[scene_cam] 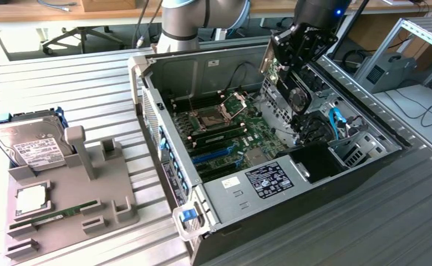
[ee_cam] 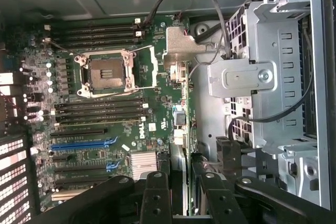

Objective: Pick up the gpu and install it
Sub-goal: 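Pick up the gpu and move the gpu toward the slot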

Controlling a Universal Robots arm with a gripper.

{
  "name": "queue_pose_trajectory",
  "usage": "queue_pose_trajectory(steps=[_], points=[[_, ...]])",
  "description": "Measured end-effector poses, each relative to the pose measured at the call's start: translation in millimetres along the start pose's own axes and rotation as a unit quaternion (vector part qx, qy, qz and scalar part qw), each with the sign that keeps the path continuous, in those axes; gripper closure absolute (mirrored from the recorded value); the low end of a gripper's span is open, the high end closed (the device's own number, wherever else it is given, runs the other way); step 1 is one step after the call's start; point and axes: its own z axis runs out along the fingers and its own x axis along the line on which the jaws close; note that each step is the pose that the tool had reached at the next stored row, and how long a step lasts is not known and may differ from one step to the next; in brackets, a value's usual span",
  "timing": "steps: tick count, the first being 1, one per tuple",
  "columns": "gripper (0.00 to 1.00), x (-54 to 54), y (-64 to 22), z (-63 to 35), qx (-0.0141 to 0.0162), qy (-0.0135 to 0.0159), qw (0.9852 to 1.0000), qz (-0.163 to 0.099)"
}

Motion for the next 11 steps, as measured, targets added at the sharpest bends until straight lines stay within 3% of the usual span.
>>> queue_pose_trajectory(steps=[11], points=[[0.73,0.2,-0.2,6.2,0.0000,0.0000,1.0000,0.000]])
